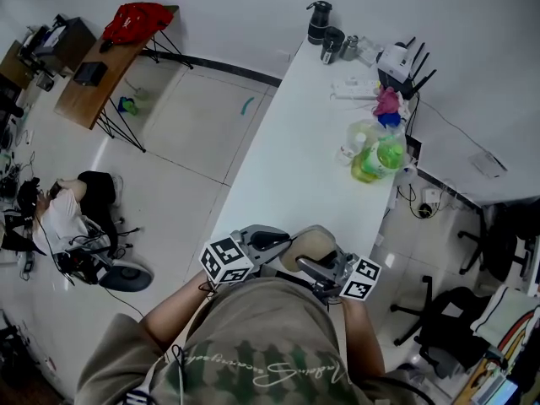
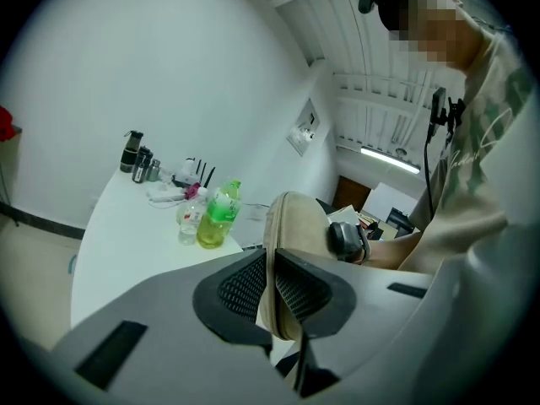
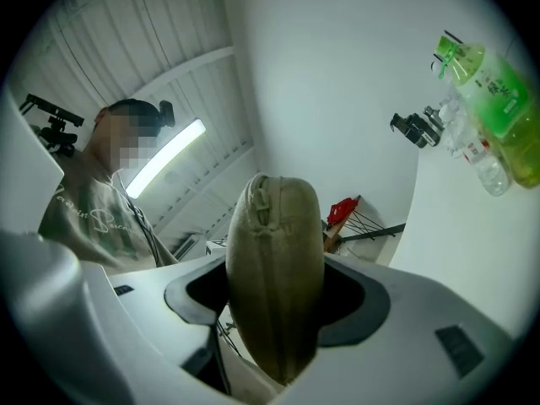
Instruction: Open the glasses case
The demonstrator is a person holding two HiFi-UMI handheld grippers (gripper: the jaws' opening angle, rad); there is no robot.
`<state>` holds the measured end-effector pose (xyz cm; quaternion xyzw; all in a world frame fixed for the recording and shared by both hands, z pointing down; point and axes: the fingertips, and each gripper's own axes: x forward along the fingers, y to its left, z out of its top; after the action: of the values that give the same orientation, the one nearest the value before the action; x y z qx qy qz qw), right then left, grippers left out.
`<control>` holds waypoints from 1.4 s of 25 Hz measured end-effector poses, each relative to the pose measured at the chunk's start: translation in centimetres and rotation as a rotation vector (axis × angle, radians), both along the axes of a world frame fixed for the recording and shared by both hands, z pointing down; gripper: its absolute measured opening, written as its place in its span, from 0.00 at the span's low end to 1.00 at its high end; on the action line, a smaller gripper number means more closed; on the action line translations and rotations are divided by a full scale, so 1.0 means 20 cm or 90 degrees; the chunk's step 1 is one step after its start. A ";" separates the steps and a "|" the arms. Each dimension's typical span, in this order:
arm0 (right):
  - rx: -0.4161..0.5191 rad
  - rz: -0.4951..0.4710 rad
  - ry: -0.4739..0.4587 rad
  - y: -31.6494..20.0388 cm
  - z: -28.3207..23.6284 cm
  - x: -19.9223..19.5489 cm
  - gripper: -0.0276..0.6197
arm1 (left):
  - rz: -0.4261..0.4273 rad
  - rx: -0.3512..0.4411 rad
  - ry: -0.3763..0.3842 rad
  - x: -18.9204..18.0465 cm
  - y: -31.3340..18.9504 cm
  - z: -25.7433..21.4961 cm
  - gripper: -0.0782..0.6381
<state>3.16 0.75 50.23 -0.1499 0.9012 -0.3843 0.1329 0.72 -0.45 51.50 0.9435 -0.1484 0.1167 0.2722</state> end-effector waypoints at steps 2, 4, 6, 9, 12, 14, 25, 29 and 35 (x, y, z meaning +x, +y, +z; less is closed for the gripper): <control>0.010 -0.015 0.017 0.00 0.01 0.00 0.50 | 0.015 0.000 -0.018 0.01 0.01 0.03 0.16; 0.022 -0.031 0.037 0.01 0.02 -0.01 0.50 | 0.041 0.003 -0.037 0.03 0.03 0.04 0.16; 0.022 -0.040 0.035 0.02 0.01 0.00 0.50 | 0.056 0.002 -0.033 0.03 0.03 0.04 0.16; 0.024 -0.054 0.034 0.02 0.00 0.00 0.50 | 0.073 0.010 -0.033 0.04 0.03 0.03 0.16; 0.029 -0.065 0.042 0.03 0.00 -0.01 0.50 | 0.069 -0.007 -0.023 0.05 0.03 0.03 0.16; 0.032 -0.068 0.056 0.02 0.01 -0.01 0.50 | 0.050 -0.005 -0.023 0.05 0.02 0.04 0.17; 0.084 0.052 0.054 -0.09 -0.09 0.05 0.51 | -0.043 0.010 0.033 0.04 -0.04 -0.02 0.16; 0.123 0.080 0.113 -0.08 -0.08 0.05 0.51 | -0.074 -0.006 0.038 0.03 -0.04 -0.01 0.16; 0.132 0.147 0.173 -0.11 -0.06 0.10 0.52 | -0.122 -0.025 0.038 0.02 -0.06 0.01 0.16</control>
<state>5.14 -1.53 49.04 -0.2881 0.9224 -0.2481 0.0675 1.07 -1.74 51.71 0.9227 -0.2273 0.0646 0.3045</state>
